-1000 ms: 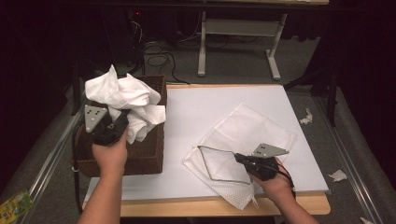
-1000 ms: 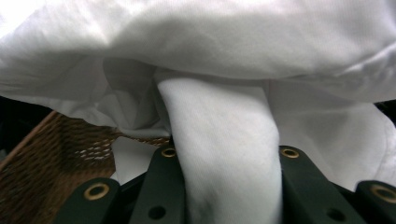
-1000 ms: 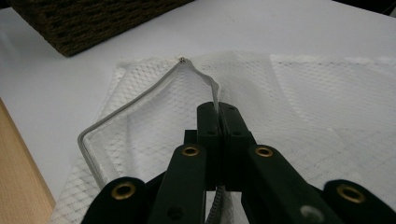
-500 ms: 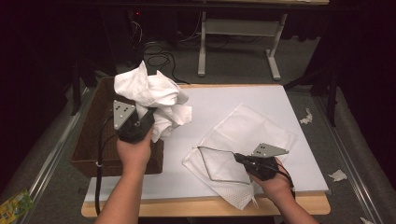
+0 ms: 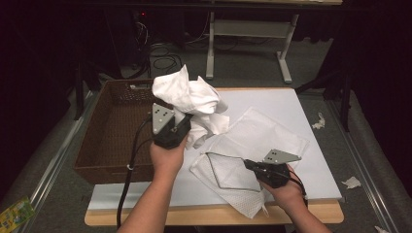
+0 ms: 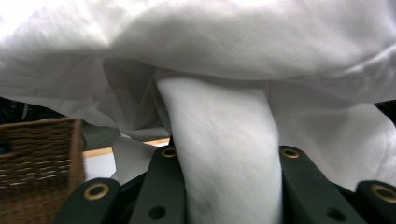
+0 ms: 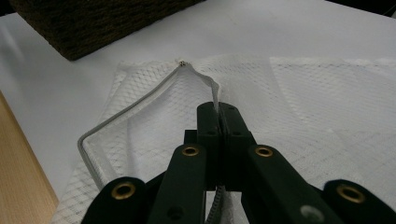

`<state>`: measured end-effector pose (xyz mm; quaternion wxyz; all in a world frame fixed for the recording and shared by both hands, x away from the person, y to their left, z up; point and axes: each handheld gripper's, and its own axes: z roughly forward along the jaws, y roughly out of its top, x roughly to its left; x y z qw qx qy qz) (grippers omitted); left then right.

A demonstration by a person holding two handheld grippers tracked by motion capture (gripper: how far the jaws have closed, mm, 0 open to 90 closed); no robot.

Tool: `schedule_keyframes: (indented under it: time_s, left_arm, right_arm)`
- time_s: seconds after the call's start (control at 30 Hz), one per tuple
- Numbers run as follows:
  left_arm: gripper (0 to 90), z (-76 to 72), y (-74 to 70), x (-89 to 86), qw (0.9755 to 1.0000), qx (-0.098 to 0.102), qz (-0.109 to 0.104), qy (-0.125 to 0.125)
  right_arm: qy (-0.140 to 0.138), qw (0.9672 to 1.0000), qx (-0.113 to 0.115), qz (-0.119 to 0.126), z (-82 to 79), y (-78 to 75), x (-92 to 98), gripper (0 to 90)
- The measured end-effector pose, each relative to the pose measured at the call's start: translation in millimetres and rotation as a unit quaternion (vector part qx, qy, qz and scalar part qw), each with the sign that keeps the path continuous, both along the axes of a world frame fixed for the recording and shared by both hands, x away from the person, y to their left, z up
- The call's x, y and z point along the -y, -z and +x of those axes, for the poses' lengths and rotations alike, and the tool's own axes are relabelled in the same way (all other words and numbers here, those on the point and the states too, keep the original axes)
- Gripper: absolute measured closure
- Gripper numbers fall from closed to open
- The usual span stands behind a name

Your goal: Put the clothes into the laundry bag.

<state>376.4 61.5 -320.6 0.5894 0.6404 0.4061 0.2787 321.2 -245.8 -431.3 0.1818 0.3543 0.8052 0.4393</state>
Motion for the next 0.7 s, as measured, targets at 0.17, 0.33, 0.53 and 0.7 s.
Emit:
schedule_keyframes:
  time_s: [0.17, 0.33, 0.53, 0.7]
  left_arm:
    - [74.6, 3.4, 6.8, 17.6, 0.9999, -0.009, 0.008, 0.011]
    - [74.6, 8.0, 13.1, 29.3, 0.9997, -0.018, 0.011, 0.015]
    - [74.3, 14.8, 26.0, 43.9, 0.9992, -0.026, 0.027, 0.009]
    - [73.8, 22.3, 44.8, 56.2, 0.9975, -0.050, 0.049, 0.006]
  right_arm:
    - [0.001, 1.0000, -0.002, 0.002, -0.2, 0.1, 1.1, 89.5]
    - [0.003, 1.0000, -0.003, 0.008, 0.0, 0.0, 3.4, 89.5]
    - [0.003, 0.9999, -0.002, 0.010, -0.6, -0.6, 4.4, 89.5]
    - [0.004, 0.9999, -0.003, 0.011, -0.9, -0.2, 5.8, 89.5]
